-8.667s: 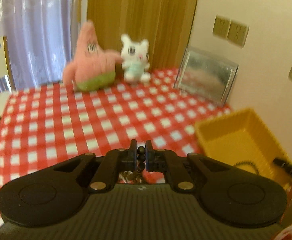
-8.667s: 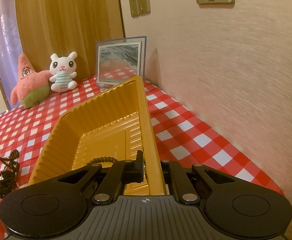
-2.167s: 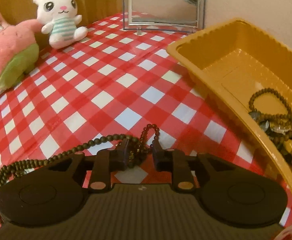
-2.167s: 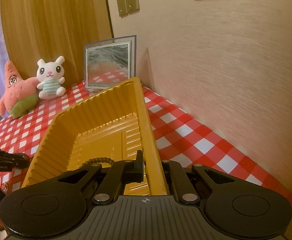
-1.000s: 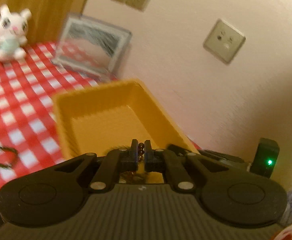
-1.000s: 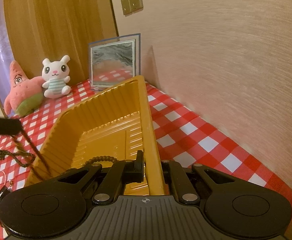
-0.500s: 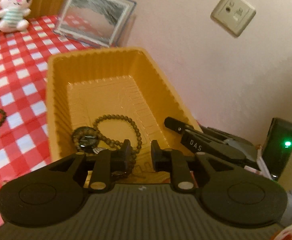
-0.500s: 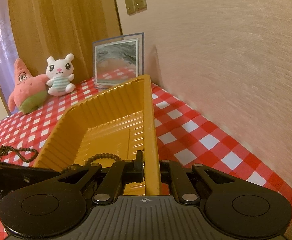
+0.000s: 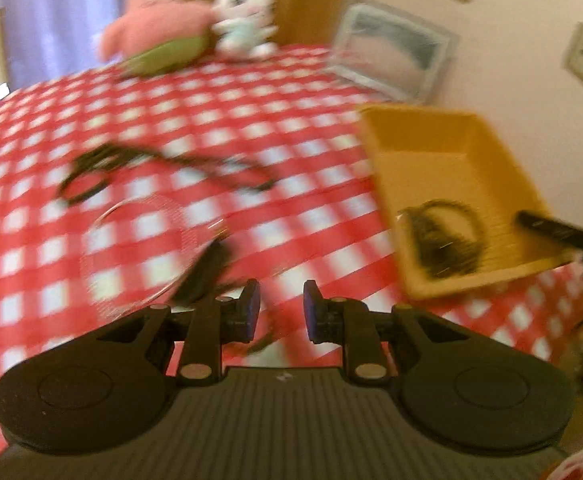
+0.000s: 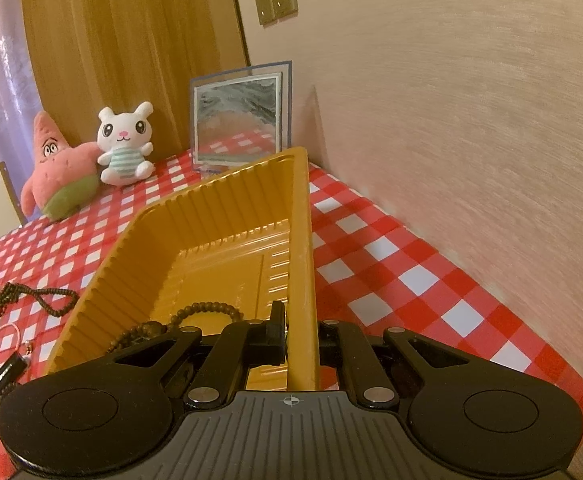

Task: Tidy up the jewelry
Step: 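Grasp the black rectangular pendant beside the pearl necklace with the left tool, then carry the black pendant into the tray and open the left tool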

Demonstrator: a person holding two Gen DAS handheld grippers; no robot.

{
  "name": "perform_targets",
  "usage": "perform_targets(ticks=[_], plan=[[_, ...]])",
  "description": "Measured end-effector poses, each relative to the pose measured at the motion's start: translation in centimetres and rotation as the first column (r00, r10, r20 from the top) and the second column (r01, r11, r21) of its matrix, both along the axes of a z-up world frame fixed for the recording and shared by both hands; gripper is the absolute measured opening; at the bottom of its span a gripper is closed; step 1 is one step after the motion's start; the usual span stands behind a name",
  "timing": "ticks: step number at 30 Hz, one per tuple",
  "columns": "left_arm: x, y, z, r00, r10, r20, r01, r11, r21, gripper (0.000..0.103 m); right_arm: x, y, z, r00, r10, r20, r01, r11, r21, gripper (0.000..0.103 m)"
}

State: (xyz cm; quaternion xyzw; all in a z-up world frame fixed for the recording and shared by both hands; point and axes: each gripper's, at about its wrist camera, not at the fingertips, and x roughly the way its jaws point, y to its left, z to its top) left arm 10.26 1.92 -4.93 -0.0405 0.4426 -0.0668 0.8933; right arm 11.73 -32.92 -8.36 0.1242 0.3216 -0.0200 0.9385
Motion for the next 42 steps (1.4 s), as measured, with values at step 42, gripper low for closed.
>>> perform_targets(ticks=[42], plan=[[7.9, 0.0, -6.8, 0.988, -0.141, -0.063, 0.152, 0.957, 0.246, 0.023, 0.6, 0.4, -0.2, 1.000, -0.020, -0.010, 0.020, 0.999, -0.030, 0.006]])
